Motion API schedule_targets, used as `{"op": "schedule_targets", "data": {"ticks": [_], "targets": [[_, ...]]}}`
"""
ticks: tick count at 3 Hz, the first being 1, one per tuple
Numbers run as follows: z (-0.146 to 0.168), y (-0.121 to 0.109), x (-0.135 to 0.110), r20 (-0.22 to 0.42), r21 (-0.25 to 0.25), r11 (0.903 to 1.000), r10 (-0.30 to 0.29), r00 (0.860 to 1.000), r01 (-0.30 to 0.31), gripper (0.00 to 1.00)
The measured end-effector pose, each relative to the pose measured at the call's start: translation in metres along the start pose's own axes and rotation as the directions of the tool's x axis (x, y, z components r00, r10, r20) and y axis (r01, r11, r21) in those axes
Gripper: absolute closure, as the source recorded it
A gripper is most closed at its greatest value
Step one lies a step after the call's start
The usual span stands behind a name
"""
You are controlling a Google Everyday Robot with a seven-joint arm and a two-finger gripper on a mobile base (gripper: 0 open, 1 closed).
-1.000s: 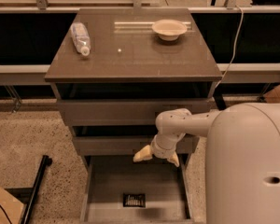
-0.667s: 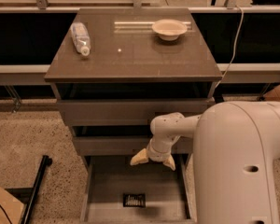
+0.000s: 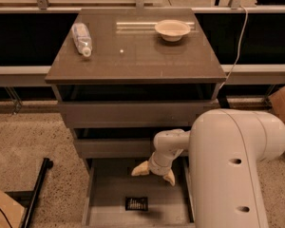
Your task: Pick rxbar chocolate from bottom drawer and place on counter
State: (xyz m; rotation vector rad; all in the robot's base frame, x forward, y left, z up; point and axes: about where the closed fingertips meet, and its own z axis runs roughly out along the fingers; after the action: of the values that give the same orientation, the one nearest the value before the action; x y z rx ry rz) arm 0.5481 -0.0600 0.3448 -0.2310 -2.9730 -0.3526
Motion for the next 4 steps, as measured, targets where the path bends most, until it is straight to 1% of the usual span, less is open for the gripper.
{"op": "schedule_targets", "data": {"ticks": [1,2,3,4], "targets": [[0.0,0.0,0.0,0.0,0.0,1.0,0.0,1.0,0.0,0.0],[0.012,0.001,-0.001,0.016,0.019,0.999,0.039,0.999,-0.039,0.0],[0.076,0.009,-0.003,-0.01,0.053,0.9928,0.109,0.994,-0.108,0.0],[0.08,0.008,-0.003,-0.009,0.047,0.9926,0.112,0.994,-0.111,0.0]]}}
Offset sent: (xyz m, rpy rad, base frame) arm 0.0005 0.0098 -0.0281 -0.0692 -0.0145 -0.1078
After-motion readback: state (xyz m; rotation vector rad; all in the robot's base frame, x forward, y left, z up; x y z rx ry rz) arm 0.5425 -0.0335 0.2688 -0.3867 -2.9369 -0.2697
